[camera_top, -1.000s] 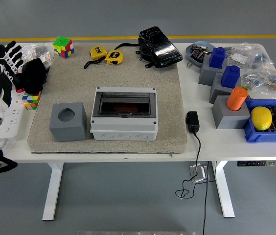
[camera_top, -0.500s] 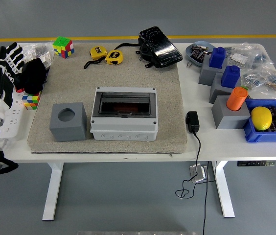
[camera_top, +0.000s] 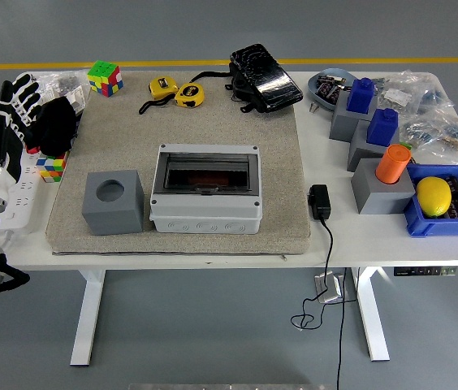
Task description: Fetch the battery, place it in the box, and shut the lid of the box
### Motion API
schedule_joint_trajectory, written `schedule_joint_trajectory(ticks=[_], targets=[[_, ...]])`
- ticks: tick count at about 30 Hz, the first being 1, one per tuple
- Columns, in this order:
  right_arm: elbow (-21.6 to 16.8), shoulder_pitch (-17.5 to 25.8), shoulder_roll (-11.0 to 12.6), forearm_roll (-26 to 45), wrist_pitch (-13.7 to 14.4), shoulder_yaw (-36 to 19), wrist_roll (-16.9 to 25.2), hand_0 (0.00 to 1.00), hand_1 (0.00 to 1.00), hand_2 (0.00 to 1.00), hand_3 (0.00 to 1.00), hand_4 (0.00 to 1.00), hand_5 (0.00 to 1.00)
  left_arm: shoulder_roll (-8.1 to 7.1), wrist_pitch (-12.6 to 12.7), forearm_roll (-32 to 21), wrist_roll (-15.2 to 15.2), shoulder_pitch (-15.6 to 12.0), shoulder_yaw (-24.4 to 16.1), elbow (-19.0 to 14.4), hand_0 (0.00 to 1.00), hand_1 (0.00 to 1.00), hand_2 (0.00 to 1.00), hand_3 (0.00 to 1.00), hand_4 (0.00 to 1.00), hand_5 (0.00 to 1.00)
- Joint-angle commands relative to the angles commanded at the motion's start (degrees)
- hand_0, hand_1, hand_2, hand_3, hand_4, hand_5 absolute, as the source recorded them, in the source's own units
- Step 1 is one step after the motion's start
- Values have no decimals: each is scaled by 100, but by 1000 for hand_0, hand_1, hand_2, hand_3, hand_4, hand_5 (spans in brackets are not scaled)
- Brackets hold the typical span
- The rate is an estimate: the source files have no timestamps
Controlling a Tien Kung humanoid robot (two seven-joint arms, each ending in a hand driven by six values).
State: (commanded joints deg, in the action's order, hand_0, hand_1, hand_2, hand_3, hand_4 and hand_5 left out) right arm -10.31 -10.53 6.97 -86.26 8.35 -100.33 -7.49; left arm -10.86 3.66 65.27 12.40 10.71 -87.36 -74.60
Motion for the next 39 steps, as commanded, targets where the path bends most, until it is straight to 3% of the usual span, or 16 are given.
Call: schedule_joint_trajectory(ticks=[39], targets=[[0,-75,-15,6,5,-29,7,851,821,782,809,998,998,8,106,21,59,65,38,4,901,924,904,889,998,998]])
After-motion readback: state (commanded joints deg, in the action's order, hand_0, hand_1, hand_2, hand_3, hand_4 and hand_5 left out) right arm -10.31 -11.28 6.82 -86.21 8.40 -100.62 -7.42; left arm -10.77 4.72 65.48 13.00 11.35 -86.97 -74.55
